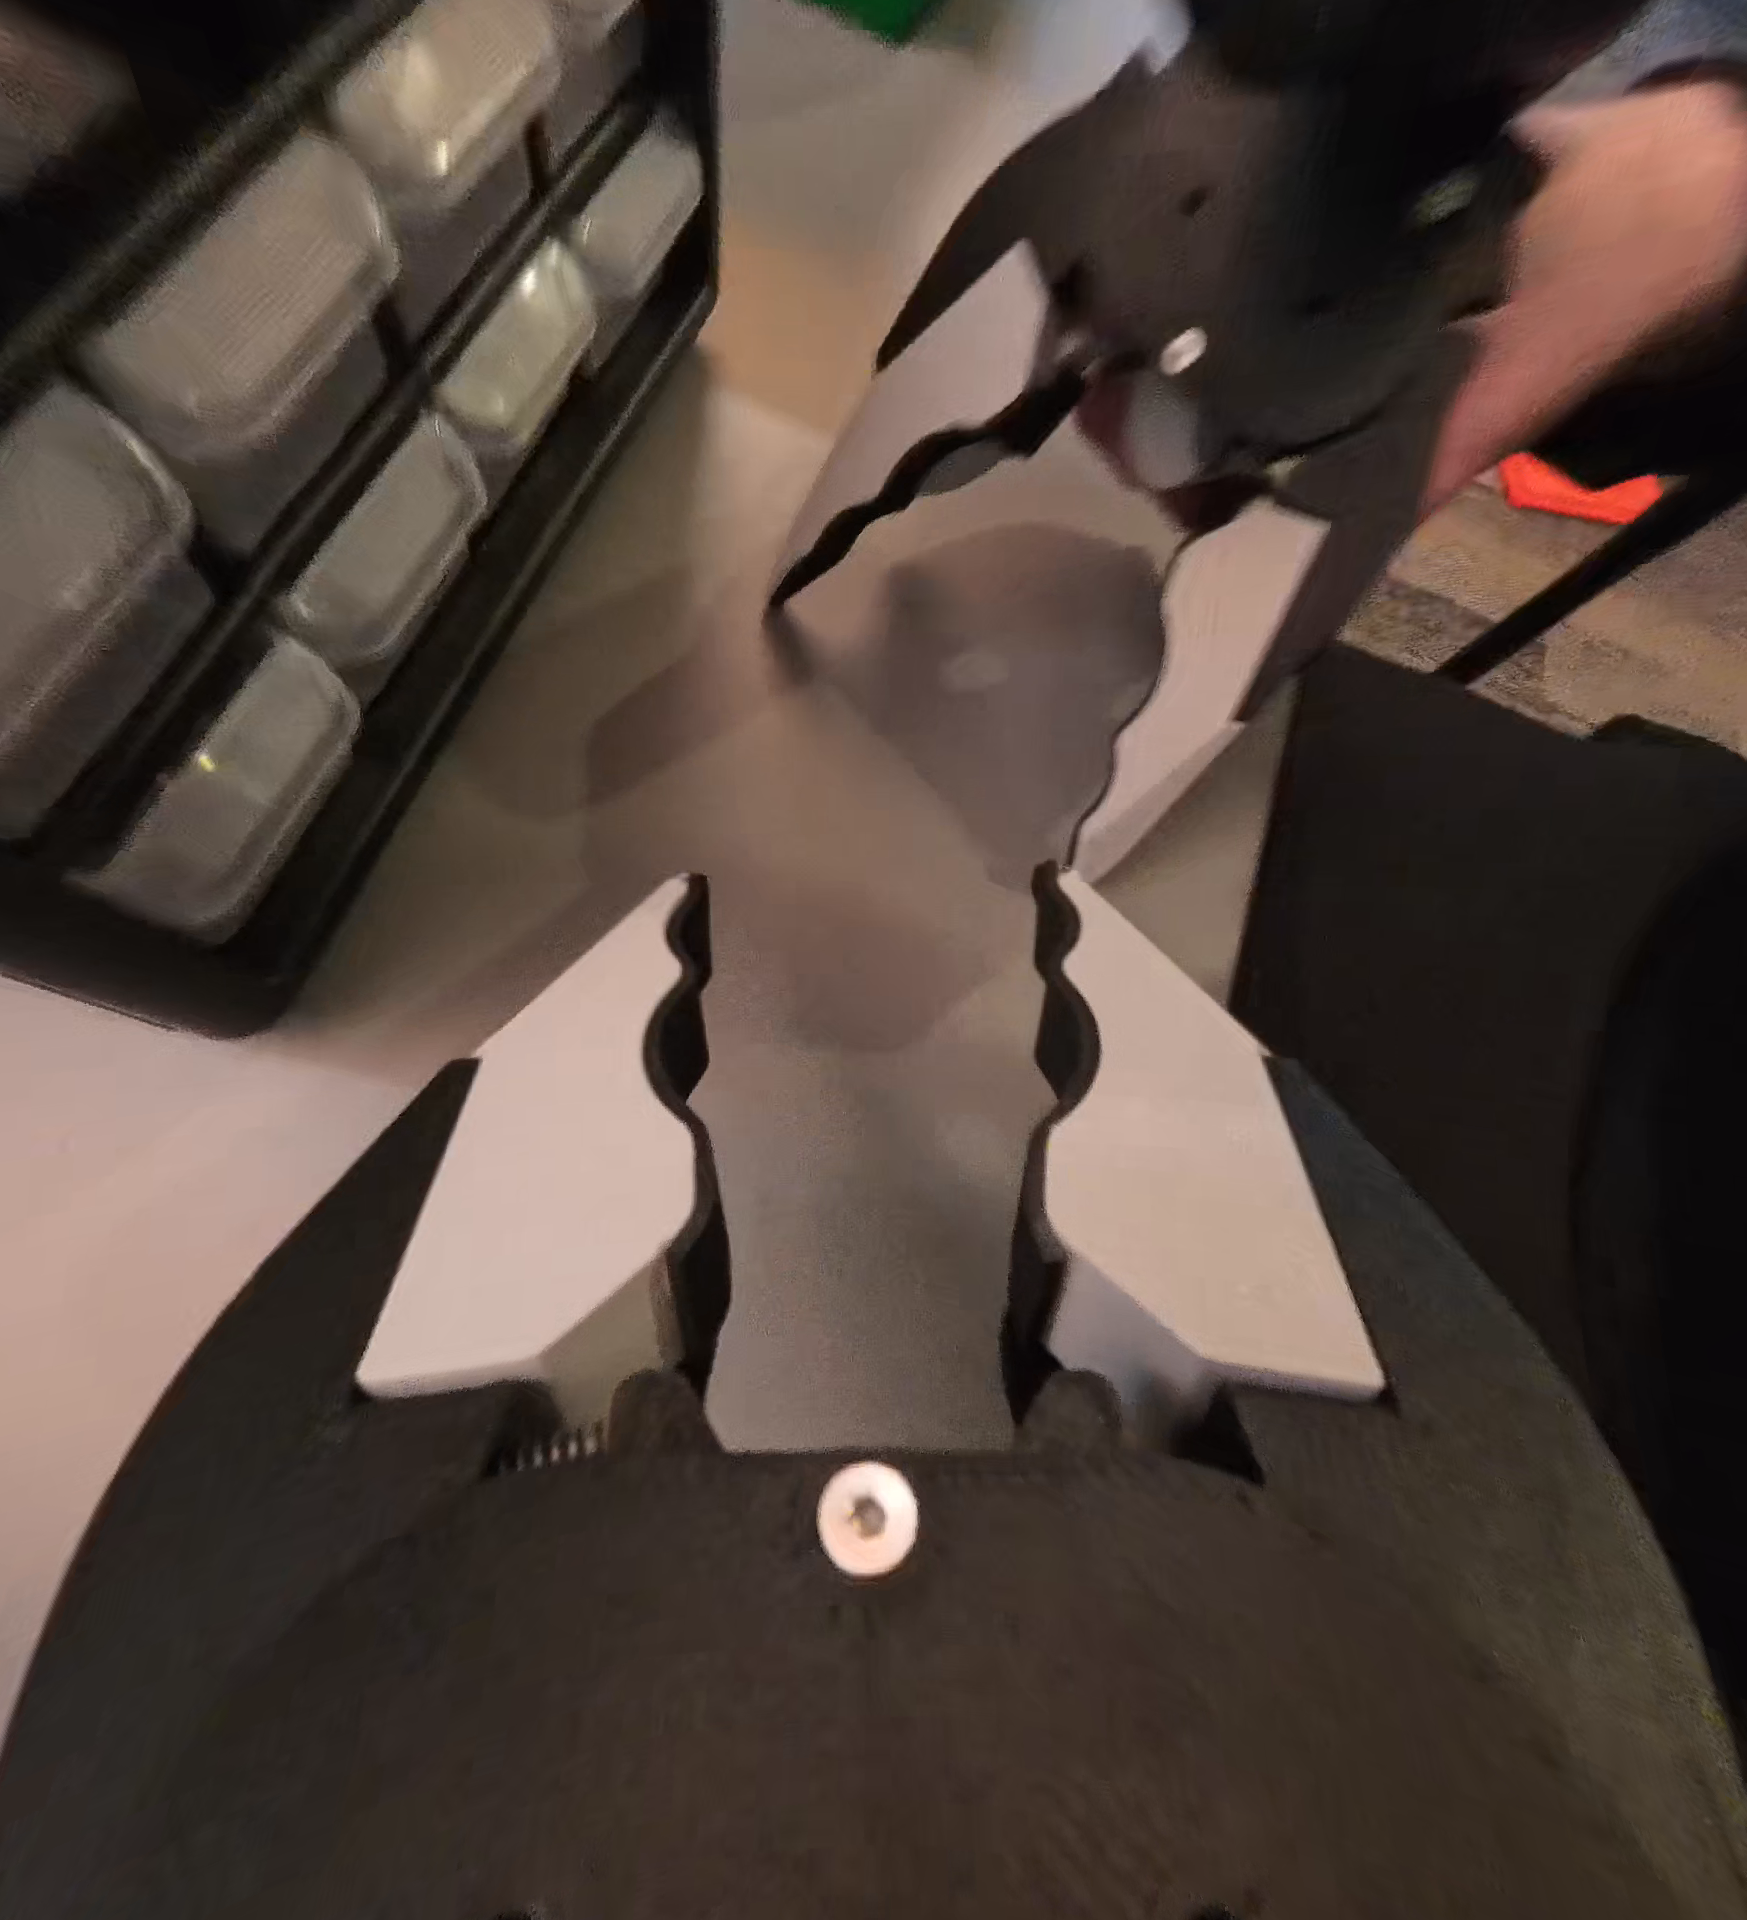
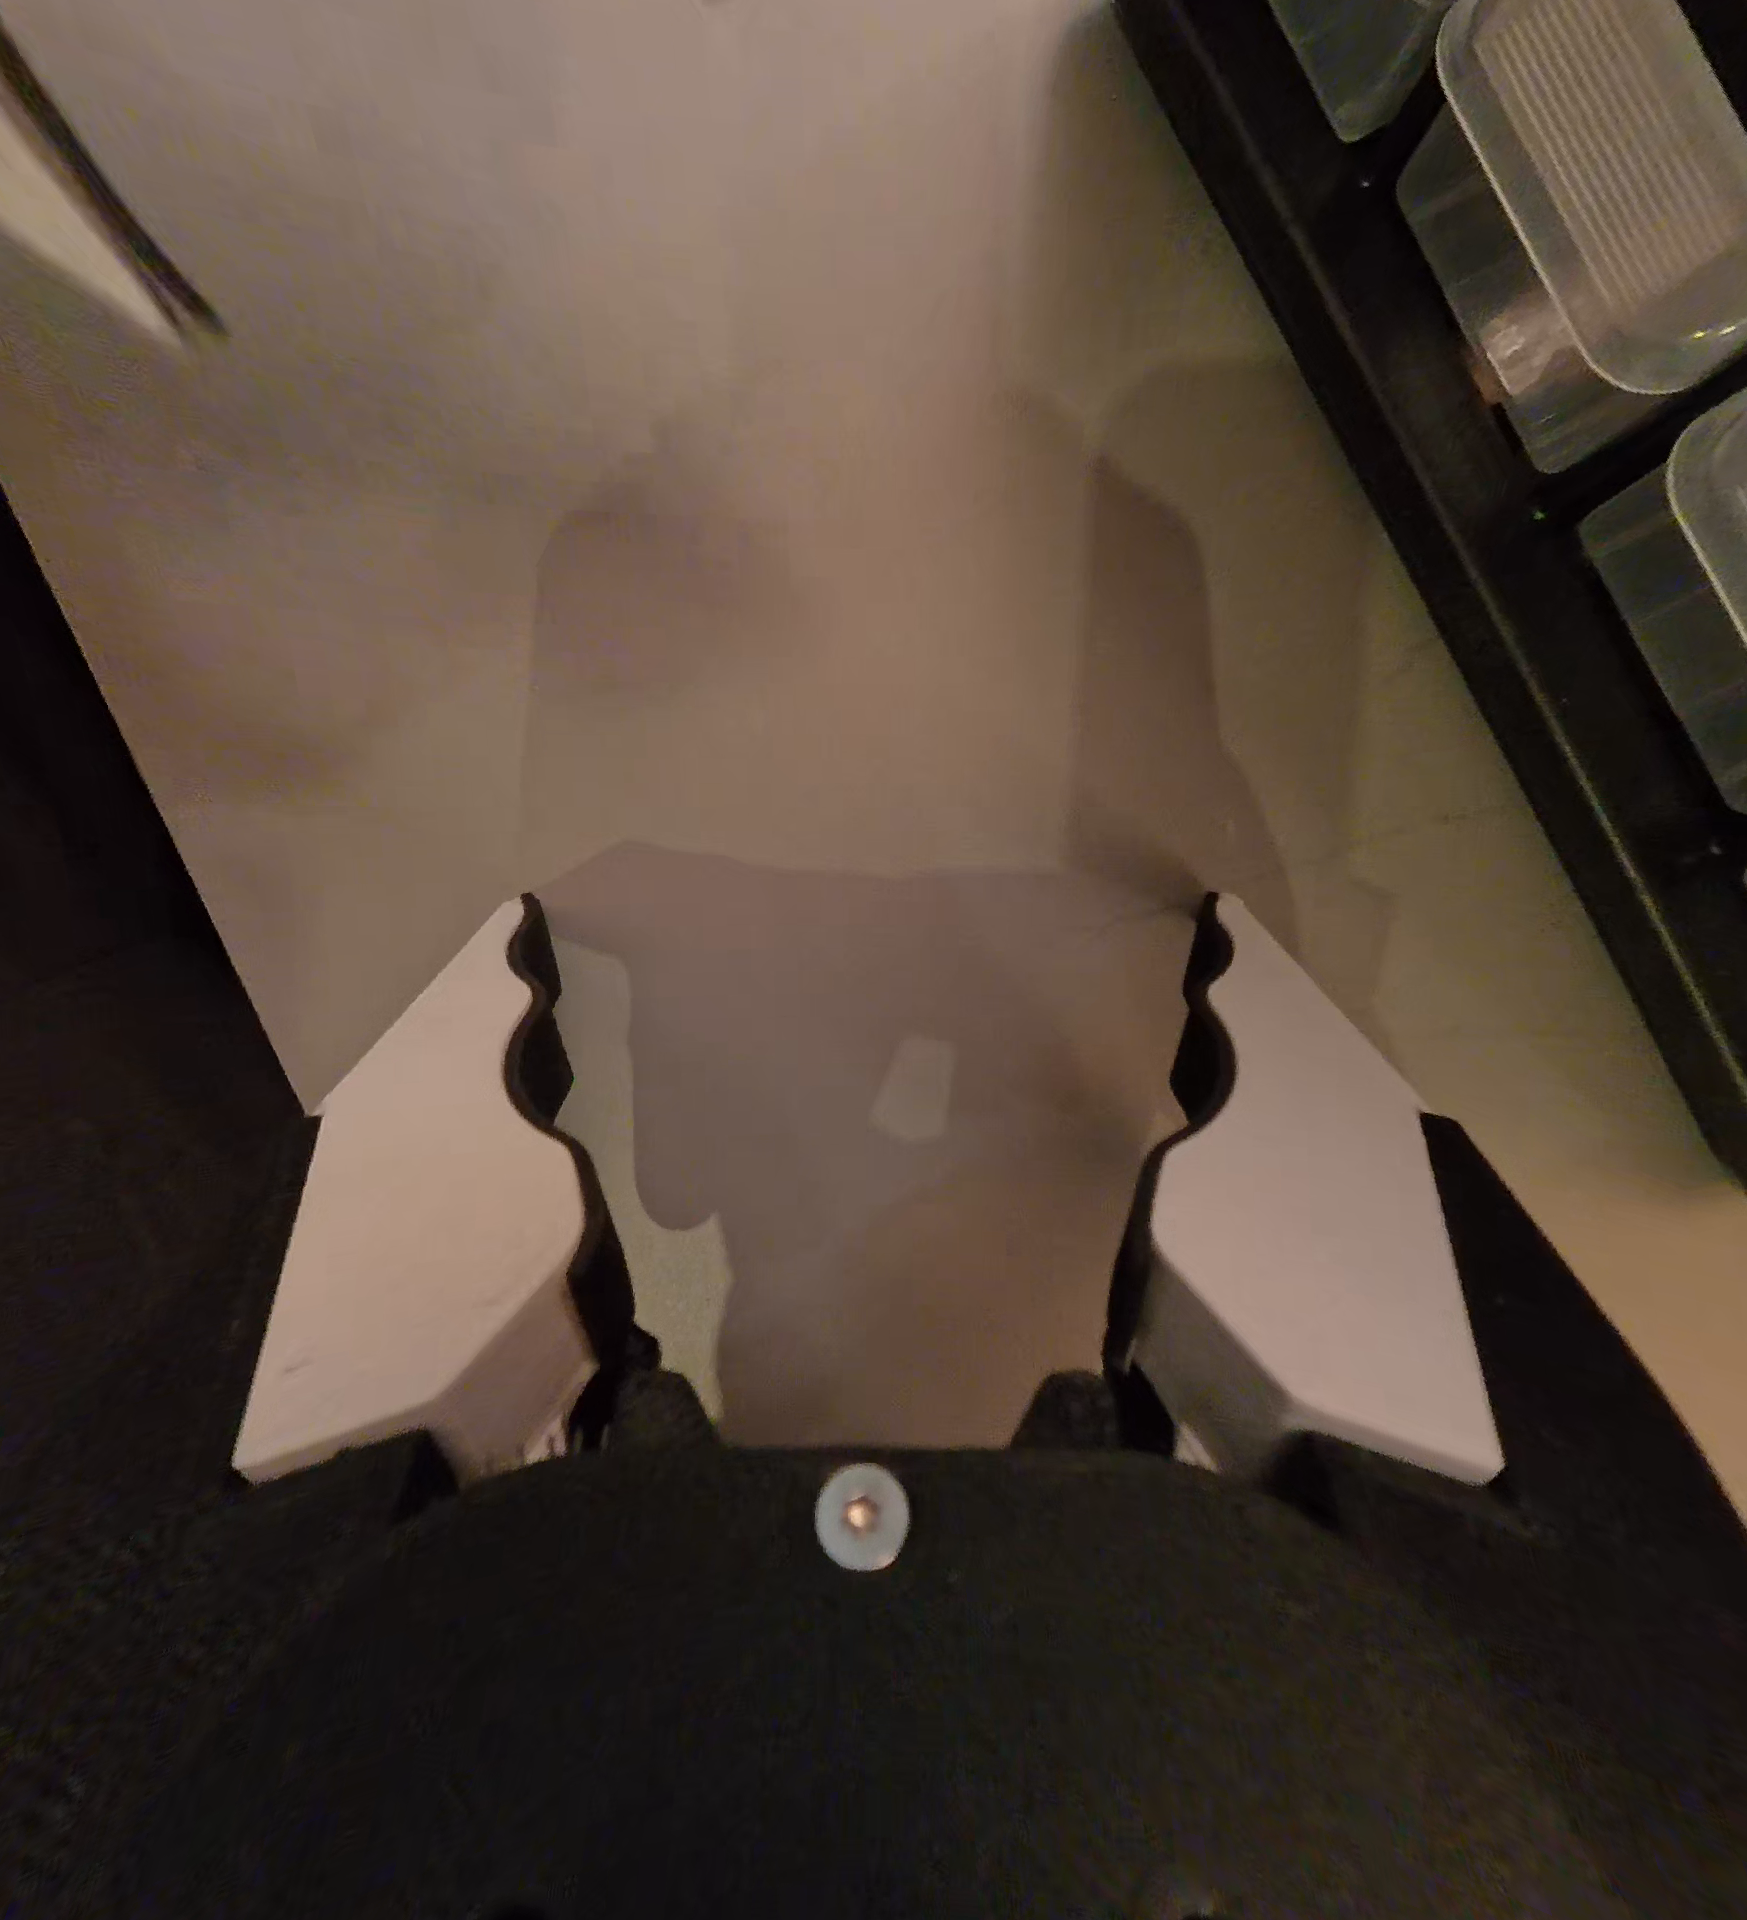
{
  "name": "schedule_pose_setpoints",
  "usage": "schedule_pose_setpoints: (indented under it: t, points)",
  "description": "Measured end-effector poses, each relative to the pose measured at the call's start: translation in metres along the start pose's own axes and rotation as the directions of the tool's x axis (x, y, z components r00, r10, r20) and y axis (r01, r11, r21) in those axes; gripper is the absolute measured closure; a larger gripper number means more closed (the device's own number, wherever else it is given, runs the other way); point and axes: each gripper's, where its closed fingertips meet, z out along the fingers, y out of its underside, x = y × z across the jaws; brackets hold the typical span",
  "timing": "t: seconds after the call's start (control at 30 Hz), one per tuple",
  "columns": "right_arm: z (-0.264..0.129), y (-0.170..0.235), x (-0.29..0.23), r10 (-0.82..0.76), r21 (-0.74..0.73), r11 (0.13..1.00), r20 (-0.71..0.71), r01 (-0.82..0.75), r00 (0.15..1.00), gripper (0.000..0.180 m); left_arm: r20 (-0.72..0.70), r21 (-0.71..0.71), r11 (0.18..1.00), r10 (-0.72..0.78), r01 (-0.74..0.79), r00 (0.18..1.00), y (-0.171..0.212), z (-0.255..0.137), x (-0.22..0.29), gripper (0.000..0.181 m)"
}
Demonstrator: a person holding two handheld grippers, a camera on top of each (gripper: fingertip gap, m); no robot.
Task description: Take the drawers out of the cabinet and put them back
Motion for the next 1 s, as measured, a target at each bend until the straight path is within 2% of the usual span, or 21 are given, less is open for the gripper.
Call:
schedule_pose_setpoints:
  t: [0.1,0.2,0.3,0.4,0.47,0.63,0.8,0.9,1.0]
  points:
    - [0.0,0.0,-0.001,-0.005,-0.001,1.0,0.005,0.005,1.0,0.061,0.031,0.06,0.994,0.093,-0.095,0.995,-0.02,-0.032,0.004,0.129]
    - [0.0,0.0,-0.003,-0.013,-0.003,1.0,0.01,0.013,1.0,0.061,0.113,0.111,0.988,0.091,-0.104,0.989,-0.03,-0.063,-0.016,0.137]
    - [0.001,-0.001,-0.003,-0.012,-0.004,1.0,0.008,0.012,1.0,0.061,0.233,0.13,0.986,0.073,-0.106,0.97,-0.03,-0.095,-0.046,0.133]
    - [0.001,-0.002,-0.002,0.005,-0.001,1.0,-0.003,-0.005,1.0,0.064,0.398,0.092,0.984,0.103,-0.151,0.912,-0.03,-0.137,-0.079,0.129]
    - [0.001,-0.002,-0.002,0.005,-0.002,1.0,-0.003,-0.005,1.0,0.064,0.462,0.059,0.991,0.081,-0.121,0.883,-0.024,-0.167,-0.098,0.121]
    - [0.001,-0.003,-0.002,0.006,-0.002,1.0,-0.003,-0.006,1.0,0.065,0.608,-0.051,0.996,0.091,-0.076,0.789,0.006,-0.228,-0.146,0.129]
    - [0.001,-0.003,-0.003,0.012,0.001,1.0,0.001,-0.012,1.0,0.065,0.609,-0.252,0.967,0.184,-0.031,0.771,0.046,-0.23,-0.182,0.14]
    - [0.001,-0.003,-0.002,0.014,0.002,1.0,-0.001,-0.014,1.0,0.065,0.581,-0.318,0.948,0.199,-0.005,0.789,0.061,-0.222,-0.203,0.146]
    - [0.001,-0.003,-0.002,0.019,0.006,1.0,0.001,-0.019,1.0,0.066,0.526,-0.413,0.911,0.226,0.015,0.82,0.078,-0.216,-0.222,0.131]
